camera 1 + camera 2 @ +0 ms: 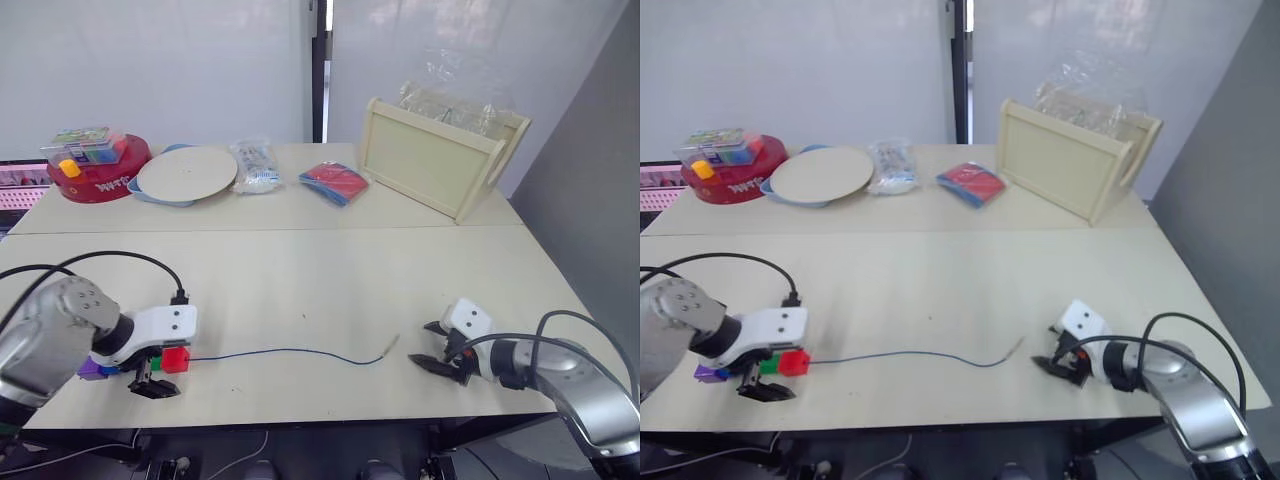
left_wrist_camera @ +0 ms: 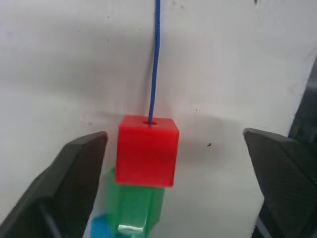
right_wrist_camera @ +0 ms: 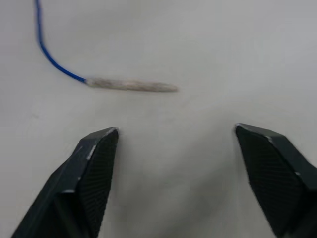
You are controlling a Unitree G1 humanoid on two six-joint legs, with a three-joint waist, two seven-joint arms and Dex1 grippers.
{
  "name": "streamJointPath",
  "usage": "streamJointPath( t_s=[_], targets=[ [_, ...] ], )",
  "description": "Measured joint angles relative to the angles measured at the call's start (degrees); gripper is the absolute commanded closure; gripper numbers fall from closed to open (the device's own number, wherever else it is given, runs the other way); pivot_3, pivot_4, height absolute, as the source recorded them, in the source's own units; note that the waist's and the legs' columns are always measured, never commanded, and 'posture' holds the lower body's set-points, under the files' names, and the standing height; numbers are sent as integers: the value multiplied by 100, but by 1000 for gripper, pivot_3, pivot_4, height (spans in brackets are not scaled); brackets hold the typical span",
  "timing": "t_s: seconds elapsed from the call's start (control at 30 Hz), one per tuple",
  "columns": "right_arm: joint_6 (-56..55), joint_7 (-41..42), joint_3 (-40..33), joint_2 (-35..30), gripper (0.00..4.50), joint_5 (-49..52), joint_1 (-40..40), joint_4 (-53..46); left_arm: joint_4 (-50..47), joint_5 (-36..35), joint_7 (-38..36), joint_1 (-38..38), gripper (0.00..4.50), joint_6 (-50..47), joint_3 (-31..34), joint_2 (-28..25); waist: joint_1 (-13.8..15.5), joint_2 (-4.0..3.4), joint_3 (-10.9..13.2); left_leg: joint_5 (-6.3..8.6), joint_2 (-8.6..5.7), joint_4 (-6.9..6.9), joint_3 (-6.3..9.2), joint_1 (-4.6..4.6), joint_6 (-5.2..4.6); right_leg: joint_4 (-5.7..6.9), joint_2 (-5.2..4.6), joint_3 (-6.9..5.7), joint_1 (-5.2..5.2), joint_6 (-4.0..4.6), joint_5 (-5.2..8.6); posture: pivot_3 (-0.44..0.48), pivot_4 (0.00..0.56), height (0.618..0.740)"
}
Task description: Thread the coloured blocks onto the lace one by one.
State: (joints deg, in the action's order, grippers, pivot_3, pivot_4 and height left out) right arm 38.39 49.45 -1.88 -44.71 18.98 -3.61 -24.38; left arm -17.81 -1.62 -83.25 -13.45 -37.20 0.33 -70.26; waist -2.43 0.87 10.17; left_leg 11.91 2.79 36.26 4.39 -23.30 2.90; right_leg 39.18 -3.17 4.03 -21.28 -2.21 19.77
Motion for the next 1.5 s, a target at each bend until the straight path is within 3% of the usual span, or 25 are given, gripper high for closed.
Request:
streamJointPath(
  t_s=[0.07,0.13,0.33,0.57,0.7,0.87,1.07,1.2,1.5],
  targets=[
    [127,-15,-287,20,38,262,142,-267,-156,-318,114,312,0,-224,712,100,4,0,0,0,-1,-1,-1,3,0,-1,-2,-1,2,0,0,0,150,740],
    [186,-99,-662,67,38,471,331,-399,-399,-678,368,622,0,-502,1705,573,8,2,0,0,-1,0,0,4,0,-3,-3,-2,5,0,0,0,150,740],
    [70,-299,-1339,514,38,850,815,-440,-937,-1519,812,1823,0,-748,3628,1829,-15,5,0,0,0,-3,-1,11,0,-2,-3,0,6,0,0,0,150,740],
    [-342,-533,-1760,880,38,935,1102,-70,-35,-2052,945,3207,0,174,5100,2929,5,13,-4,1,-3,-3,-3,25,2,-4,-10,0,21,1,-1,0,150,740],
    [-676,-357,-1956,902,38,944,1203,396,533,-2310,1014,3685,0,578,5498,3180,41,33,-15,1,-7,-3,-2,26,2,-8,-16,-3,24,1,-1,0,150,740],
    [-1052,15,-2175,894,38,1079,1346,938,915,-2572,1123,3985,0,888,5778,3126,25,44,-22,2,-6,-12,-4,53,3,-14,-16,-2,50,1,-1,0,150,740],
    [-1444,619,-2190,650,38,1108,1765,1664,1778,-2532,1203,4176,0,1607,5589,3122,3,45,-22,2,-6,-32,-6,96,4,-32,-17,-2,93,4,1,0,150,740],
    [-1695,742,-2199,567,38,1086,1634,2053,2090,-2492,1267,4187,0,1875,5258,3076,-5,50,-26,3,-4,-34,-9,107,4,-33,-16,-1,102,4,2,0,150,740],
    [-1831,695,-2198,564,38,1050,1650,2063,2204,-2547,1427,4160,0,2088,4965,2949,-1,51,-26,4,-5,-39,-9,105,6,-38,-17,-1,101,4,2,0,150,740]
  ],
)
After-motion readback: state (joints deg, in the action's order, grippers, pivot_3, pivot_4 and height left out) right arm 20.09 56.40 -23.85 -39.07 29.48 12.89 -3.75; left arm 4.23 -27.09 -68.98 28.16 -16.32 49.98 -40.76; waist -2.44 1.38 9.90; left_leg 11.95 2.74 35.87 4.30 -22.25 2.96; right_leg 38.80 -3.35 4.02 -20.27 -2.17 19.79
